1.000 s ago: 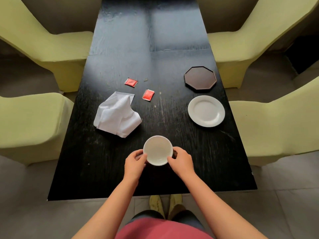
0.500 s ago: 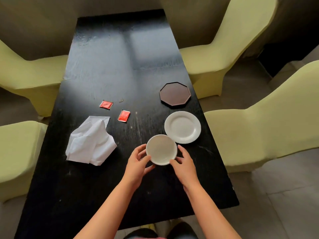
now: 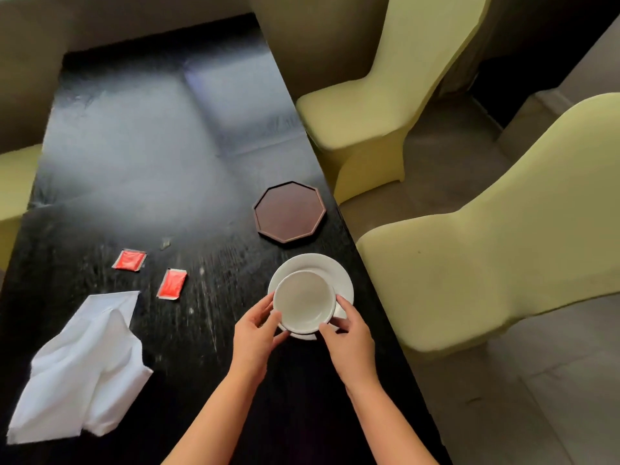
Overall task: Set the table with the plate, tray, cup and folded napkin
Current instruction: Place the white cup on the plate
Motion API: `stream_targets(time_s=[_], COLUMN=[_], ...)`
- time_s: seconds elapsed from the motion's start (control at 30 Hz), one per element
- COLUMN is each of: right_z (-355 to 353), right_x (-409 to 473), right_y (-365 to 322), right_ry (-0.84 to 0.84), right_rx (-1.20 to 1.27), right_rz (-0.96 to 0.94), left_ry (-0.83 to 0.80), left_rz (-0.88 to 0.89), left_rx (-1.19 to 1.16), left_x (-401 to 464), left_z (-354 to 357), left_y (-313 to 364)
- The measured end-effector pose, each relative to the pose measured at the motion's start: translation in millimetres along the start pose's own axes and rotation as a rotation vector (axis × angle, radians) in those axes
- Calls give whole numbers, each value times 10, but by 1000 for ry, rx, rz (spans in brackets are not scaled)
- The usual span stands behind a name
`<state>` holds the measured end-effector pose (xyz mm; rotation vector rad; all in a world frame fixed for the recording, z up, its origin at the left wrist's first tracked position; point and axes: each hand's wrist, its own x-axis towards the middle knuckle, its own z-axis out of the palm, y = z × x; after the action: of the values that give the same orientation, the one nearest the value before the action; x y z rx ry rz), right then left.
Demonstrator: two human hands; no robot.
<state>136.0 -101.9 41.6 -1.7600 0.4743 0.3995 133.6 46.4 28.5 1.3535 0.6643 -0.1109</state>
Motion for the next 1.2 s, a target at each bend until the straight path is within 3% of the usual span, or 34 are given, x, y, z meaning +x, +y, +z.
stream_targets(time_s=[0.47, 1.2], right_z=[97, 98], right_x=[376, 428], right_y=[18, 125], right_ry=[11, 6], right_rx=[-5, -11], right_rz=[37, 12], left_ry=[9, 45], left_rz=[-2, 6], left_rx=[90, 56], left_x=[428, 406], left_z=[182, 199], left_y=[24, -65])
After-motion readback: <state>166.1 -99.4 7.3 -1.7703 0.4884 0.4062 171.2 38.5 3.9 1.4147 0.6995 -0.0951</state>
